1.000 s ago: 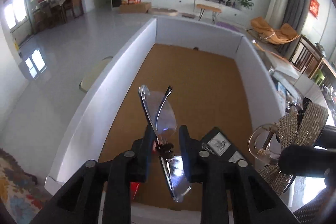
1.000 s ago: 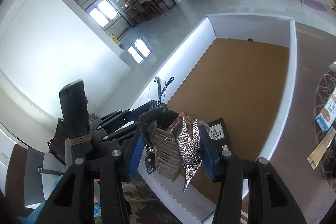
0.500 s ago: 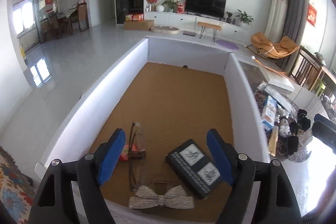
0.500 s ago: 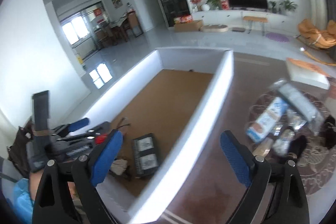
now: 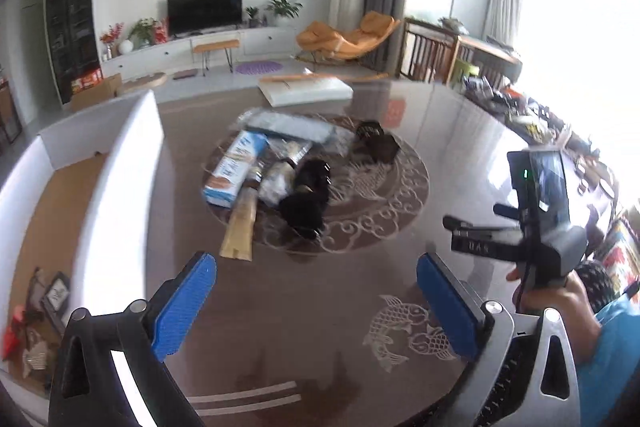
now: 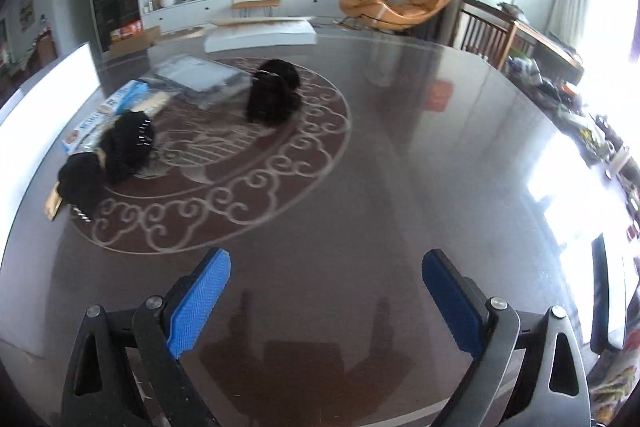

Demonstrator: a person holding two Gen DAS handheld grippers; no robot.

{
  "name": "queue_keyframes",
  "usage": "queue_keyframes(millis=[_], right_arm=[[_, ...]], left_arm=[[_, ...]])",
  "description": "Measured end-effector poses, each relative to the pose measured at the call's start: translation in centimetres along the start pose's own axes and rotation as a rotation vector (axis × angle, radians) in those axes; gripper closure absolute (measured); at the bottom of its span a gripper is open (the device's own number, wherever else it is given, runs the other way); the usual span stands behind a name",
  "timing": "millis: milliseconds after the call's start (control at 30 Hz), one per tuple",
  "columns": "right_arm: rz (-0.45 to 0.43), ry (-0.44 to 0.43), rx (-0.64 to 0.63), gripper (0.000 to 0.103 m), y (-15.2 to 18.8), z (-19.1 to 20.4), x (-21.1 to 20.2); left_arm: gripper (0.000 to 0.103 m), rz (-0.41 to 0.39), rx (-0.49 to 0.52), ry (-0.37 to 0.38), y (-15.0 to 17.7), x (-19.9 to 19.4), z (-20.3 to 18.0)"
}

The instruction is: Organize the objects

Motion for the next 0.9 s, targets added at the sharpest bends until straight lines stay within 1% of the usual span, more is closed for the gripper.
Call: queue_keyframes(millis=[33,100,167,367,500,567,667,733,900], right_arm=[[0.020,-0.010,0.014,0.006,0.1,-0.2,0.4],[0.040,-0.017,0.020,0.006,0.1,-0.2,0.9],[0.051,-0.007,0.004,0.006,0.2,-0.3,1.2],[0.065,-0.011,-0.012,0.006,0.4,1.1,1.6],[0.066,-0.021,-0.019,0.005,0.2,1.4,2.0],[0.065,-0.016,-0.023,0.000,0.0,1.3,2.2],[0.062,-0.028,-0.024,0.000,-0.4,1.5,2.6],[0.063,-0.054,-0.005,0.000,-0.4,1.5,2.9],[0.052,-0.051,0.007,0.000,-0.4,1.6,2.9]], left_arm=[[0.001,0.037,0.012,-0.004,0.8,1.7,-1.2],[0.001,0.098,0.014,-0.017,2.4,4.7,-2.3],[0.001,0.118,0.007,-0.037,3.0,7.0,-2.6],[0.001,0.156,-0.021,-0.087,3.6,10.9,-2.2],[0.001,0.175,-0.036,-0.109,3.8,12.2,-1.6],[0.001,0.175,-0.034,-0.116,3.8,12.3,-1.6],[0.000,0.180,-0.025,-0.125,3.8,12.5,-1.7],[0.000,0.179,-0.027,-0.124,3.9,12.5,-1.7],[0.000,0.179,-0.027,-0.124,3.8,12.6,-1.8]])
Point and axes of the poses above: each gripper's, at about its wrist camera, not at the fingertips, and x roughly the way its jaws point, z to its left, y to its underside, the point moved 9 cm from there along x, roughly the way its jaws point, and after that the axes turned 6 degrees about -y, right-handed, at the moved point
